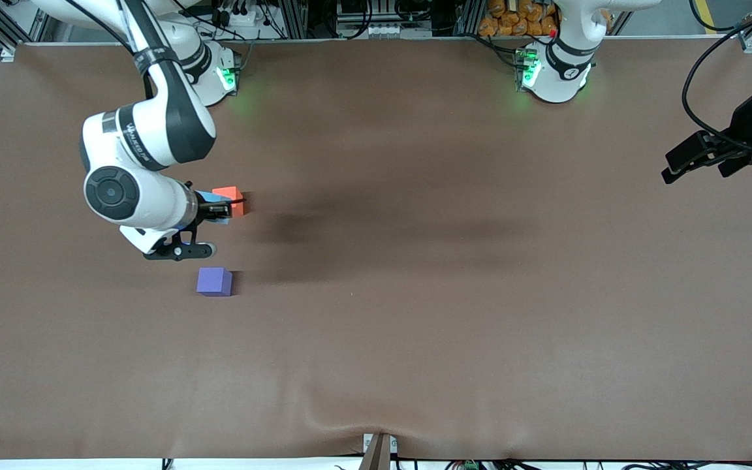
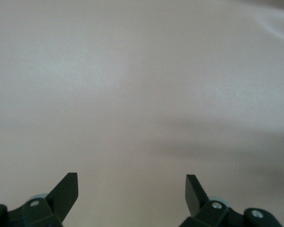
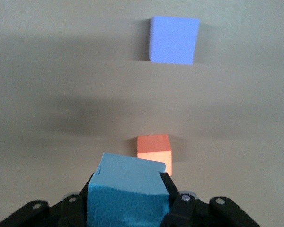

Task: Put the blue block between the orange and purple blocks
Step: 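Lower the cube with the right gripper between the orange and purple cubes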

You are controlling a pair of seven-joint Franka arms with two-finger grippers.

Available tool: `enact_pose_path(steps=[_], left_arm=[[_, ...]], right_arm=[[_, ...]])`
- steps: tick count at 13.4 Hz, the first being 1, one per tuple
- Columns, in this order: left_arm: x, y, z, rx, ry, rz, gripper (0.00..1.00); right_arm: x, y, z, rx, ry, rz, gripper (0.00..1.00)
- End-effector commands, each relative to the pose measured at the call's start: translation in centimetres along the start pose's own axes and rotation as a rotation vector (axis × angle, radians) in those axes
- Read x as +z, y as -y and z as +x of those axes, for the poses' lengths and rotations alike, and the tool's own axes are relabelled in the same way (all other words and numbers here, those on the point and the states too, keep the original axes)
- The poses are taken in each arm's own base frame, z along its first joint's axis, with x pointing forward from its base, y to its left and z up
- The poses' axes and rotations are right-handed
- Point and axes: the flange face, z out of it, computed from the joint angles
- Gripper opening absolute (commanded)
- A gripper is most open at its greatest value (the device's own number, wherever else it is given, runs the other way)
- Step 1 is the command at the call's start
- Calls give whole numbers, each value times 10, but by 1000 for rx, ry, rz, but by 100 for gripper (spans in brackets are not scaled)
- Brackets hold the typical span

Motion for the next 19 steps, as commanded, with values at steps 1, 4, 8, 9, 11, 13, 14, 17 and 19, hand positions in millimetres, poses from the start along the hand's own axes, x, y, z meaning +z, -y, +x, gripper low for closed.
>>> enact_pose_path(steps=[1, 4, 8, 9, 11, 13, 14, 17, 19], left_arm=[[-2, -8, -4, 41, -15, 37, 100], [-2, -9, -3, 41, -17, 35, 100], [-1, -9, -3, 42, -15, 37, 100], [0, -8, -3, 41, -14, 37, 100], [1, -8, -3, 41, -13, 38, 100], [1, -8, -3, 42, -11, 38, 100], [1, -7, -1, 41, -14, 39, 100], [0, -5, 0, 64, -21, 43, 100], [1, -5, -1, 65, -15, 44, 100]], right_arm=[[14, -8, -10, -134, -55, -6, 0], [58, -11, -12, -141, -129, -6, 0], [105, -24, -16, -124, -190, -6, 0], [110, -26, -16, -127, -195, -15, 0], [114, -43, -11, -140, -211, -62, 0], [119, -47, -7, -149, -227, -78, 0], [124, -48, -4, -148, -233, -78, 0], [138, -47, 3, -150, -250, -75, 0], [151, -46, 2, -141, -255, -72, 0]])
